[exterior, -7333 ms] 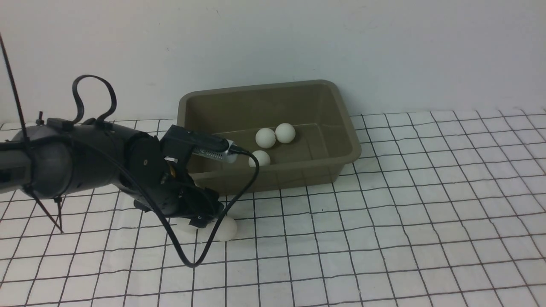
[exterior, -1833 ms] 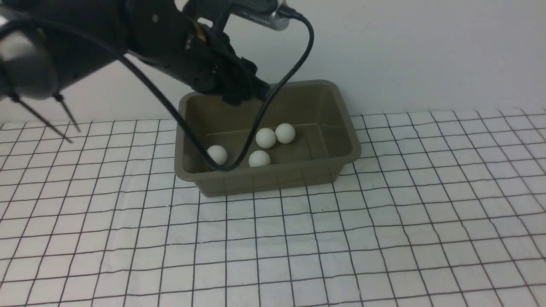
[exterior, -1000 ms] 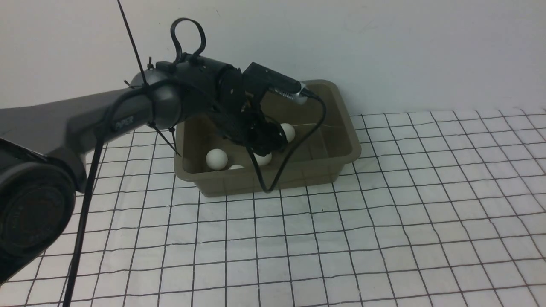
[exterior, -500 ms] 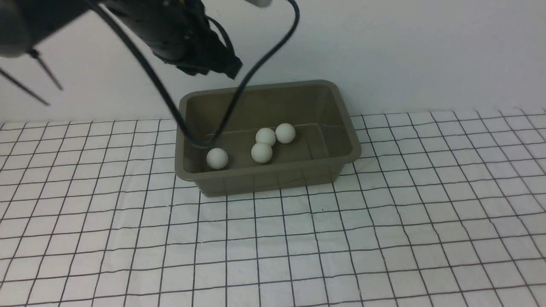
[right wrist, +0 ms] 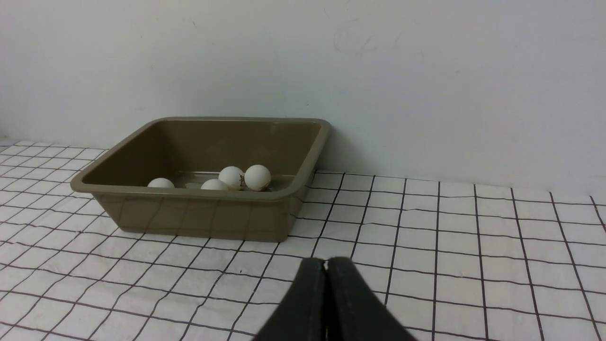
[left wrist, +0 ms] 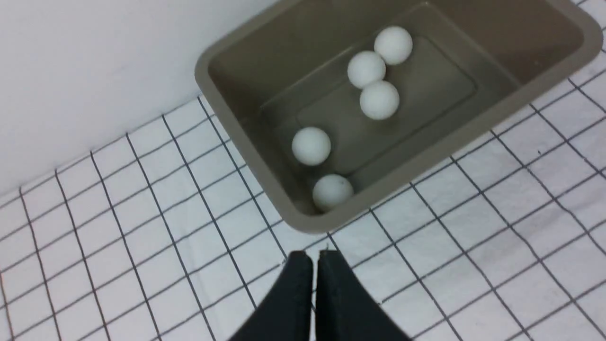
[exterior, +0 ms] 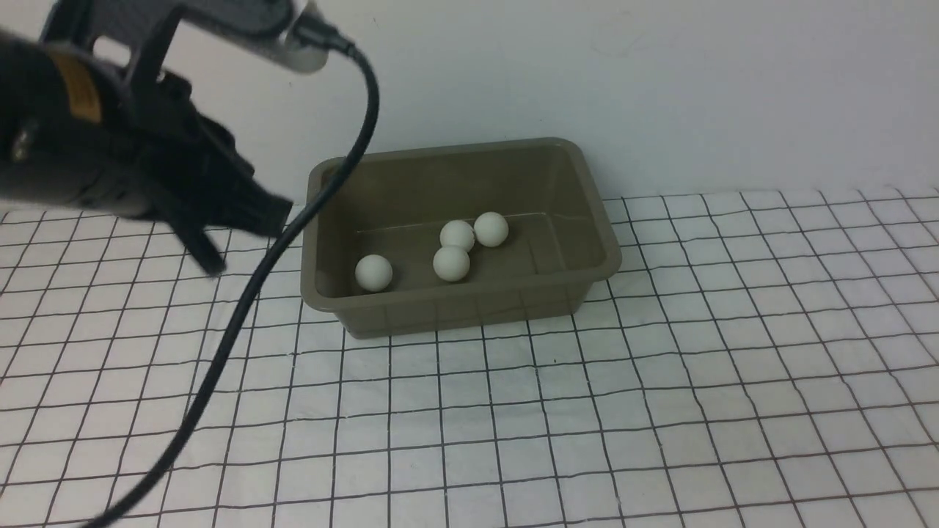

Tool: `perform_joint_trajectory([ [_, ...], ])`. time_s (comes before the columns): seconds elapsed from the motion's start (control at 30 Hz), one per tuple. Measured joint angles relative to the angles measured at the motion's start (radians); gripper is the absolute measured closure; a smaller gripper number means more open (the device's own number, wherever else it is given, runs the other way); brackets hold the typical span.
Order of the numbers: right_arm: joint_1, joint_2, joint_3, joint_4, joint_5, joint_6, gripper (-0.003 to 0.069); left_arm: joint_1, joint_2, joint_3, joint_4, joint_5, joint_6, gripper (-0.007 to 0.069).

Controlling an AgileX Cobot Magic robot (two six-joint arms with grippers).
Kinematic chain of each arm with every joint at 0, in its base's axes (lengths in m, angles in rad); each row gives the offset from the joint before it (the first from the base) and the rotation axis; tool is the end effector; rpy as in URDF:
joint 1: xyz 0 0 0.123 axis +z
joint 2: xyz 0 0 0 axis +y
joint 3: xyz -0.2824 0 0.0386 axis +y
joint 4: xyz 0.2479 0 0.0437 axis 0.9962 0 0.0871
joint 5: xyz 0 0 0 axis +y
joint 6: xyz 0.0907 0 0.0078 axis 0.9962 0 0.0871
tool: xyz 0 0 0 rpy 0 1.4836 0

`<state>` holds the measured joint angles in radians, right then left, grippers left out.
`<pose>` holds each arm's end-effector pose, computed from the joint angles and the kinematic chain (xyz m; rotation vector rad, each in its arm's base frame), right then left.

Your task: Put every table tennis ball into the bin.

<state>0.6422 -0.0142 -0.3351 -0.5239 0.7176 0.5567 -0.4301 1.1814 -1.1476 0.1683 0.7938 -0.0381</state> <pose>0.0332 -0.0126 0.2654 -0.1987 1.7664 0.2719 0.2270 -0.0922 0.3736 0.5208 2.2382 -0.0422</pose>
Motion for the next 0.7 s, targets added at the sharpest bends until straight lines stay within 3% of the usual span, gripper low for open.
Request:
perform_joint_trajectory([
  [0.23, 0.000, 0.000, 0.000, 0.000, 0.001, 0.000, 0.0676, 0.000, -0.188, 0.233, -0.034, -0.075, -0.103, 0.0629],
  [0.4, 0.000, 0.000, 0.000, 0.000, 0.001, 0.000, 0.0676, 0.000, -0.270, 0.294, -0.105, 0.021, -0.190, 0.0629],
  [0.7, 0.000, 0.000, 0.000, 0.000, 0.001, 0.000, 0.0676, 0.002, -0.276, 0.297, -0.028, 0.234, -0.120, 0.0629],
])
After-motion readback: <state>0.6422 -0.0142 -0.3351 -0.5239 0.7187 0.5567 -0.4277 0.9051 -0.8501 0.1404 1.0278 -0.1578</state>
